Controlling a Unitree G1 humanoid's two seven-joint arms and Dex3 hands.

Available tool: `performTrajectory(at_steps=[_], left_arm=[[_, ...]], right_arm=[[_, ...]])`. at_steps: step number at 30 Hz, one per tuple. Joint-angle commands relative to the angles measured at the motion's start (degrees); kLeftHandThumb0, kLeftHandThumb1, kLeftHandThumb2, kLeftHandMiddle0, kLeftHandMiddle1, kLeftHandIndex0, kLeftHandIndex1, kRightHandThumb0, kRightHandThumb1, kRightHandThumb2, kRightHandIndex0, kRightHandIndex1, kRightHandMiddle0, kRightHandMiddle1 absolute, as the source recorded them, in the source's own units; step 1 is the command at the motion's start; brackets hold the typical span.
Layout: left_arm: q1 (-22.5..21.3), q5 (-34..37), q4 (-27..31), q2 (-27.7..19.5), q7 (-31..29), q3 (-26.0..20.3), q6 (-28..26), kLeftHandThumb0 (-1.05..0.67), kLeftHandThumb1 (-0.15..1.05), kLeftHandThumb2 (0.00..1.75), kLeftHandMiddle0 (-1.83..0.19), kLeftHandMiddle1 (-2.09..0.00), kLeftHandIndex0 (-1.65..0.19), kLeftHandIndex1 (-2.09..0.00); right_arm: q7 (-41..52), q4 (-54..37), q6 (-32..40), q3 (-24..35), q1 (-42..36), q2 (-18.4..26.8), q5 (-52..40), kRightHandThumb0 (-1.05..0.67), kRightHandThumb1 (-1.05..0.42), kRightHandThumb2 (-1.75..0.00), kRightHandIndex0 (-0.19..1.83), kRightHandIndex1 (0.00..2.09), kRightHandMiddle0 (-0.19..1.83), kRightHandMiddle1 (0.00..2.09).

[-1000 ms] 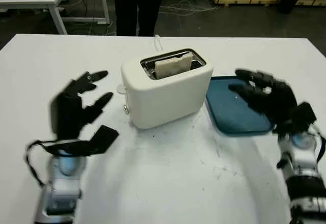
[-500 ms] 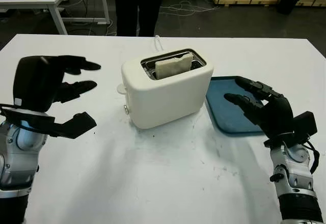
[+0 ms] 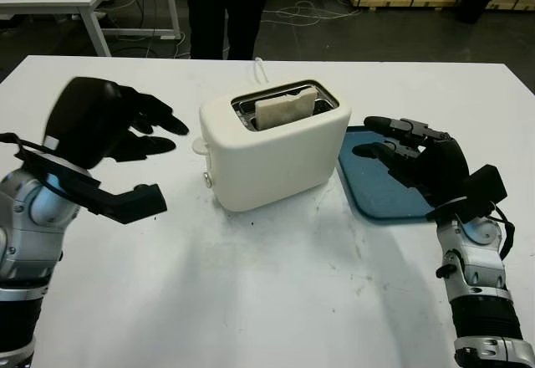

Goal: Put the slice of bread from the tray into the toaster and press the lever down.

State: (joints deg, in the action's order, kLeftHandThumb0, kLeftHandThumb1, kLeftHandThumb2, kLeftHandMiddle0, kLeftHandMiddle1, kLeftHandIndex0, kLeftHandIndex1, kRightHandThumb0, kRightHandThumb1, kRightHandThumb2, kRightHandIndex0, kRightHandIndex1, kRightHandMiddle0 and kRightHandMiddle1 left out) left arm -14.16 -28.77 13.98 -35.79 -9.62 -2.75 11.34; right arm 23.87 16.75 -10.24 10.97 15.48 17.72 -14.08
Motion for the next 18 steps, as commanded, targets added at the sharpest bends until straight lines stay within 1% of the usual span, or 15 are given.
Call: performTrajectory(at_steps=[1,5,9,13,16,18], left_arm=[[-1.5,-0.8,-1.1,-0.3,0.1,1.0,1.2,-0.22,0.66,0.0,-1.26,-0.62,-1.39,-0.02],[-2.5,-2.7,-2.9,-0.4,1.1,1.7,2.0,-0.19,0.64,0.0,-1.27,-0.68,-1.4,-0.02],[-3.5,-4.2,-4.9,-0.5,1.8,2.1,2.5,-0.19,0.64,0.0,-1.22,-0.82,-1.4,-0.01],[-4.4,-5.9,-7.1,0.0,3.2,2.8,2.7,-0.19,0.65,0.01,-1.21,-0.85,-1.39,0.0],[-5.4,-6.8,-9.0,0.6,4.4,3.3,2.6,-0.19,0.68,0.01,-1.18,-0.99,-1.37,0.0],[-6.1,-7.2,-10.6,0.8,5.7,3.8,3.2,-0.17,0.68,0.01,-1.18,-1.03,-1.36,0.0]], right_arm=[[0.4,0.7,-1.1,0.1,0.8,0.5,0.3,-0.41,-0.92,-0.11,0.86,0.61,0.99,0.01],[0.4,0.6,-1.1,0.2,0.6,0.6,0.6,-0.42,-0.92,-0.11,0.87,0.62,1.0,0.01],[0.2,0.6,-1.4,0.3,0.5,0.6,1.0,-0.44,-0.92,-0.11,0.87,0.64,0.99,0.01],[0.6,0.8,-2.2,0.4,0.5,0.5,1.4,-0.44,-0.92,-0.12,0.86,0.64,0.99,0.0],[0.7,0.8,-1.9,0.5,0.5,0.2,1.0,-0.43,-0.92,-0.12,0.86,0.64,0.99,0.0],[0.4,0.5,-1.5,0.4,0.4,0.1,1.0,-0.43,-0.92,-0.12,0.87,0.63,1.0,0.0]])
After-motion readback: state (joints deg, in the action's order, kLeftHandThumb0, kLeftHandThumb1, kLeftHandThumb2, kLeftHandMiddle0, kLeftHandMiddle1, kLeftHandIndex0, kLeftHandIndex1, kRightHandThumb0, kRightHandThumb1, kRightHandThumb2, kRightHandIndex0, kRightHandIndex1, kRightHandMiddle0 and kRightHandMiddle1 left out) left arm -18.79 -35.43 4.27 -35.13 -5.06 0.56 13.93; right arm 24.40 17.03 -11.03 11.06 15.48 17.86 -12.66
